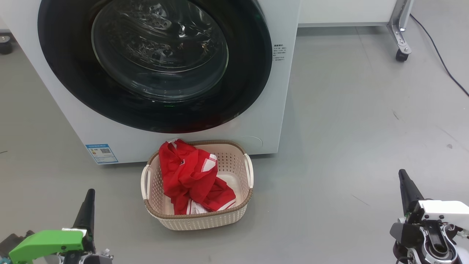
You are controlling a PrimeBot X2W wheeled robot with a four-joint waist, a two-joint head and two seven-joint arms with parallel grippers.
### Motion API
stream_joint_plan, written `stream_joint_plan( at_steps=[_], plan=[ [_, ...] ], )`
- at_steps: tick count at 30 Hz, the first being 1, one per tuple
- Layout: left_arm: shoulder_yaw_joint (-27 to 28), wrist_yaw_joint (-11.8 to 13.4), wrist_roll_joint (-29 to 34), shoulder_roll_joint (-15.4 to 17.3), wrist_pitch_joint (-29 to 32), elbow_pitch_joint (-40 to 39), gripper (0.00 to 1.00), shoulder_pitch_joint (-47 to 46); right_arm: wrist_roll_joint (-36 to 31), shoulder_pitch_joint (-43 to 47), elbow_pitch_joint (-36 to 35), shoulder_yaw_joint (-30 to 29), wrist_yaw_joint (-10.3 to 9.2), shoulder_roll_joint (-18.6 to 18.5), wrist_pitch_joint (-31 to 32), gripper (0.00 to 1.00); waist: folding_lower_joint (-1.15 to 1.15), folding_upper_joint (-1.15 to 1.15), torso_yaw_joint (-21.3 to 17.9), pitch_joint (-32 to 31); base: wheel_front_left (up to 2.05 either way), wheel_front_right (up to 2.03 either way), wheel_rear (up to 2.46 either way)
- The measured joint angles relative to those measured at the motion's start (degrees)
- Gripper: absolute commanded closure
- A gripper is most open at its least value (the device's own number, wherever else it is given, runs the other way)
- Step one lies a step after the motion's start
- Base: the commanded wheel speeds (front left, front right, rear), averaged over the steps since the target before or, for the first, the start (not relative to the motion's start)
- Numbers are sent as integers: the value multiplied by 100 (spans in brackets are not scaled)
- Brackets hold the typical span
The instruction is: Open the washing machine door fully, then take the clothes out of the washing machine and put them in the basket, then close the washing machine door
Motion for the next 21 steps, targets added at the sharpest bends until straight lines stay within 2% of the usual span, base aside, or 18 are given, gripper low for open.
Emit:
stream_joint_plan(
  at_steps=[21],
  plan=[
    [20,-44,0,0,14,57,100,-6,0,-3,33,-8,1,0,0,100,0,0,1,-3,0,0,0]
  ],
)
